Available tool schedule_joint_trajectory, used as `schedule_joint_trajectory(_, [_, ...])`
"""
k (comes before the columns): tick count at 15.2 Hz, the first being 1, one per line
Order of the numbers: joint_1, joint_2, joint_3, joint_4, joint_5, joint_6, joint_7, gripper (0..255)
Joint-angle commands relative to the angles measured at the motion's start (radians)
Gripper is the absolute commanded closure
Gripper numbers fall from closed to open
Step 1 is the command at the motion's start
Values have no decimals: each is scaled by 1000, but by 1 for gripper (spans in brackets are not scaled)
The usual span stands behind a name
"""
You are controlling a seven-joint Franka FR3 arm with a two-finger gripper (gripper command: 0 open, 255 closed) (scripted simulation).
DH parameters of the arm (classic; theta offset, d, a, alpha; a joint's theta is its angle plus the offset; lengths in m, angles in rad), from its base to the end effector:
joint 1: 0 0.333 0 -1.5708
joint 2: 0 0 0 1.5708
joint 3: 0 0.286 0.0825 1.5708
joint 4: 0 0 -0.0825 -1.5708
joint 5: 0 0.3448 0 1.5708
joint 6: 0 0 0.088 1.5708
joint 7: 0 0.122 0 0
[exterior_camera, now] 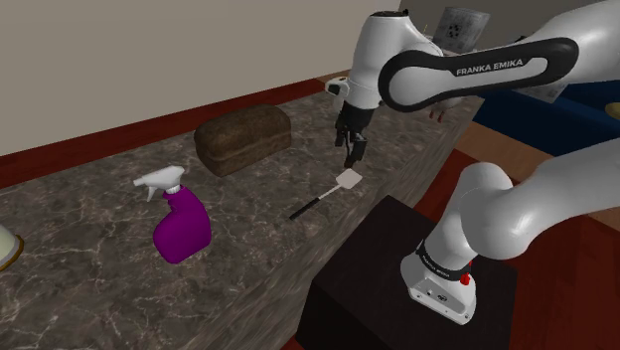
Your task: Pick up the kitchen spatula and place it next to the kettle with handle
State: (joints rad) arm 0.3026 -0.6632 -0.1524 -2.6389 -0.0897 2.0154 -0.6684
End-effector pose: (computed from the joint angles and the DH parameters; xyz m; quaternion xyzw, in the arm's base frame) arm 0.3291 0.0449 0.4281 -0.9033 -0.4286 -0.0188 0.0015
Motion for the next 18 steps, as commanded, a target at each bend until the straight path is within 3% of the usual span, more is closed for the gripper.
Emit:
schedule_joint_trajectory(1, [55,37,-44,-39,-8,79,-167,0])
schedule_joint_trajectory(5, [175,110,-120,-101,-12,209,-470,0])
schedule_joint_trajectory(13, [191,196,-139,-156,-6,350,-490,0])
schedule_joint_trajectory(18, [191,196,-139,-156,-6,350,-490,0])
